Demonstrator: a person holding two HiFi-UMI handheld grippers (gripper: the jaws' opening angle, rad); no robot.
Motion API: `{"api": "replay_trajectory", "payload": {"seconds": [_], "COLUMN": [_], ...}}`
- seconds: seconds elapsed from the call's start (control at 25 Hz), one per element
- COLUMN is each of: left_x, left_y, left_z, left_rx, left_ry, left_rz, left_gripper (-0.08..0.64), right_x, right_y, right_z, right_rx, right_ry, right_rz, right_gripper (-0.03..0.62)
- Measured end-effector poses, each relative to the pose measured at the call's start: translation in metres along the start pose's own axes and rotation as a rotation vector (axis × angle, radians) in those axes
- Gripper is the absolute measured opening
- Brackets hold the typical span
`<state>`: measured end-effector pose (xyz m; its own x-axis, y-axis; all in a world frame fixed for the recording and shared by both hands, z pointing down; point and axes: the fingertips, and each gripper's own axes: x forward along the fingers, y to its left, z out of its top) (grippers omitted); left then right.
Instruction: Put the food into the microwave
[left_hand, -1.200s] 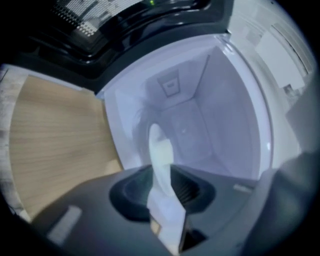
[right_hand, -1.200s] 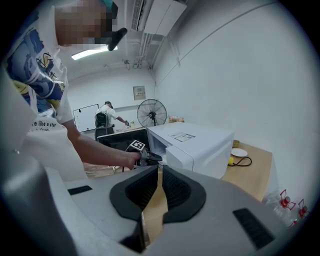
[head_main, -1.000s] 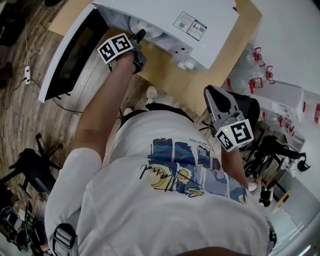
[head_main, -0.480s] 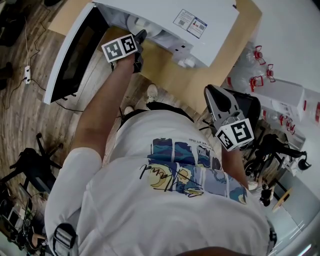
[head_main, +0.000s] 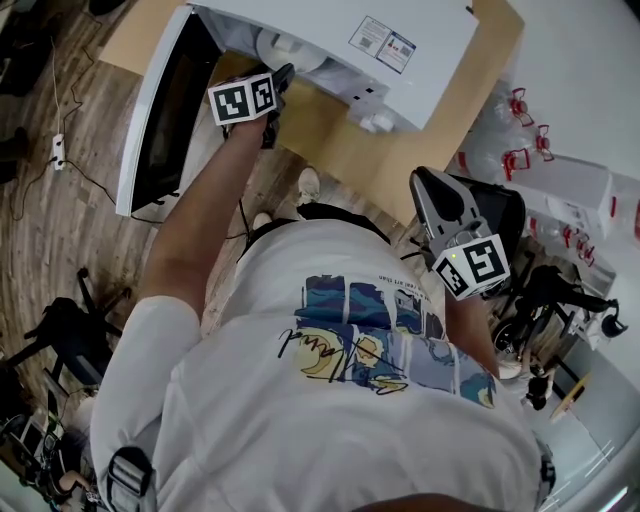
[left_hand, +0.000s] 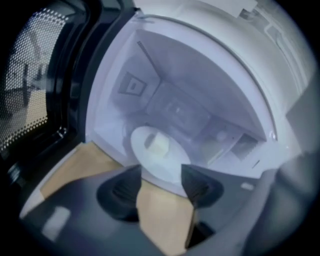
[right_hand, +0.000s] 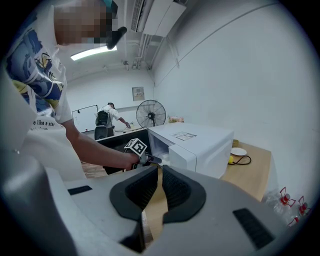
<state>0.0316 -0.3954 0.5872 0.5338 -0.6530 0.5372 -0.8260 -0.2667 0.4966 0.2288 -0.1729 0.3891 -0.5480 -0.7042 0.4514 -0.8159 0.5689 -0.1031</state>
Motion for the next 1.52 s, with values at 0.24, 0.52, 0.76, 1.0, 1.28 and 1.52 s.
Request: {"api": "replay_trajectory", "payload": {"seconds": [0.24,0.52,0.76,1.0,1.28,1.52], "left_x": [-0.013,-0.027,-0.040,-0.058,-0.088,-0.113], "left_y": [-0.008,-0.015,-0.027,-0.041,-0.070,-0.083], "left_z": [-0.001,-0.008,-0.019,-0.025,-0.029,-0.032], "left_rx": [0.088,0.191,0.266,0.372,0.486,0.534], "left_ry": [0.023,0.047,0.072,0.085,0.082,0.074], "left_rz": [-0.028,-0.054,-0.089,-0.135,-0.207,-0.236], "left_gripper": [0.250,0.250,0.249,0.247,0.239,0.229], "right_x": [0.001,-0.001,-0.005,-0.006,-0.010,-0.016], "right_y": [0.009,0.021,0.034,0.049,0.067,0.087], "right_z": [0.002,0.002,0.000,0.000,-0.001,-0.003], "right_rx": [-0.003,-0.009,-0.010,-0.016,-0.023,-0.020], "right_ry": [-0.014,-0.029,-0.041,-0.054,-0.064,-0.075], "right_rz": [0.002,-0.004,-0.016,-0.026,-0.039,-0.050], "right_gripper": [0.028,0.028,0.028,0.025,0.025,0.023]}}
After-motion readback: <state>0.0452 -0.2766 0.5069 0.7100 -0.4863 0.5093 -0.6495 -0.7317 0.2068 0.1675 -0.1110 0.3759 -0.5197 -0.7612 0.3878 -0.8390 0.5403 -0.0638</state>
